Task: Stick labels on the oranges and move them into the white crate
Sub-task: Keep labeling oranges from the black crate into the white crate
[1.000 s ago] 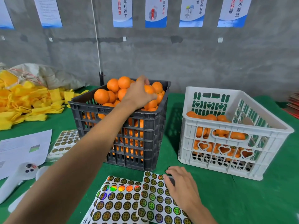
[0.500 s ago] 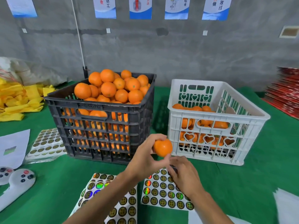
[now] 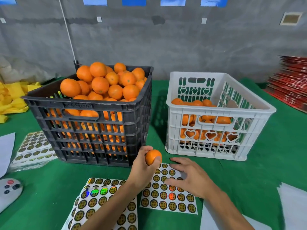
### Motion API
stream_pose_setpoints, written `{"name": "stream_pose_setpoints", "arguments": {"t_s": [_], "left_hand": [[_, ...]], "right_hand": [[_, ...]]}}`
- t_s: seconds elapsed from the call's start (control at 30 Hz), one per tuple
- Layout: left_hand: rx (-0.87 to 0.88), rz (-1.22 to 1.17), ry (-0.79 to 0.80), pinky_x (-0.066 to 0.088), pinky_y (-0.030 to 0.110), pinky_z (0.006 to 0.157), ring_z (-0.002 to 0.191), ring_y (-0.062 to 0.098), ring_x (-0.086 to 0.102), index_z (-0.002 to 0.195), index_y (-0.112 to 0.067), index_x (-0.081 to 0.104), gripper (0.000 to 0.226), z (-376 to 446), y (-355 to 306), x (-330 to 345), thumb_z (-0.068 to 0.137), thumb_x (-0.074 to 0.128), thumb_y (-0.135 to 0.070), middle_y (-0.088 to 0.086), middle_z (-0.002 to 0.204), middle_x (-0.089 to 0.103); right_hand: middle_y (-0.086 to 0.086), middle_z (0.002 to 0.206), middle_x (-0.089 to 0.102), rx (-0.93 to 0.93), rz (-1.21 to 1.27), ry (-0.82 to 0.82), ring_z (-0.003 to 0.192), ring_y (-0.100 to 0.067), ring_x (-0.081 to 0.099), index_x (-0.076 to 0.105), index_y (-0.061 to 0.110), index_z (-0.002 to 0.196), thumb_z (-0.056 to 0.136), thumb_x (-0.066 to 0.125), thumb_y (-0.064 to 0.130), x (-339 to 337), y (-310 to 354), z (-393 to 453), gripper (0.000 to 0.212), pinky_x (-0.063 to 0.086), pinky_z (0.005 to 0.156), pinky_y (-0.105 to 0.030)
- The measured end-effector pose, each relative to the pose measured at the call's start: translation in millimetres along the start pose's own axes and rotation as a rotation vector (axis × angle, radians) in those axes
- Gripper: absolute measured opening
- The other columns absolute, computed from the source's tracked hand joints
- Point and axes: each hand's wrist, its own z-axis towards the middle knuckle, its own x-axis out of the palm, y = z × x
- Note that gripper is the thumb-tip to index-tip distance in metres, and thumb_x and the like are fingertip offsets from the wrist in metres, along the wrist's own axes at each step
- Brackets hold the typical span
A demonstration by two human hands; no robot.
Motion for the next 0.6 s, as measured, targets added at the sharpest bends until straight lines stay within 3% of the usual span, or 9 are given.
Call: {"name": "stream_pose_setpoints", "arguments": {"t_s": [0.07,0.17,0.33,0.47,0.6], "left_hand": [[-0.002,0.008,0.001,0.053,0.018,0.08,0.097,0.013,0.07,0.13,-0.03,0.047,0.04,-0.1,0.3,0.3,0.097,0.069,-0.033,-0.006,0.117,0.061],[-0.008,0.024,0.002,0.052,0.014,0.076,0.094,0.011,0.07,0.131,-0.029,0.046,0.04,0.0,0.5,1.1,0.098,0.067,-0.034,-0.005,0.115,0.062],[0.0,0.039,-0.003,0.051,0.01,0.071,0.09,0.01,0.07,0.129,-0.032,0.046,0.038,1.3,2.3,1.3,0.097,0.068,-0.035,-0.005,0.112,0.063],[0.014,0.057,-0.003,0.048,0.006,0.07,0.089,0.009,0.07,0.127,-0.033,0.046,0.036,0.9,2.2,1.2,0.098,0.067,-0.036,-0.007,0.111,0.063],[0.016,0.084,0.007,0.046,0.003,0.071,0.093,0.006,0.068,0.128,-0.035,0.044,0.037,1.4,3.3,0.8,0.098,0.065,-0.04,-0.008,0.113,0.062]], "right_hand": [[0.026,0.156,0.037,-0.008,0.022,-0.015,0.144,0.001,0.029,0.059,0.037,0.141,0.068,0.039,0.101,1.0,0.8,-0.5,0.099,0.025,0.122,-0.035],[0.024,0.154,0.043,-0.068,-0.023,-0.054,0.143,0.001,0.032,0.063,0.037,0.137,0.082,0.045,0.088,1.6,2.0,-0.2,0.076,0.026,0.121,-0.032],[0.02,0.139,0.06,-0.169,-0.1,-0.18,0.127,-0.001,0.05,0.068,0.034,0.132,0.099,0.055,0.058,2.2,5.0,-4.1,0.042,0.043,0.109,-0.033],[0.016,0.126,0.07,-0.275,-0.135,-0.282,0.117,-0.007,0.059,0.079,0.032,0.113,0.098,0.066,0.04,-0.9,10.5,-6.5,0.021,0.048,0.102,-0.037],[0.023,0.123,0.069,-0.242,0.014,-0.407,0.121,0.001,0.055,0.081,0.034,0.098,0.093,0.071,0.033,-3.1,20.5,-7.1,0.011,0.041,0.108,-0.036]]}}
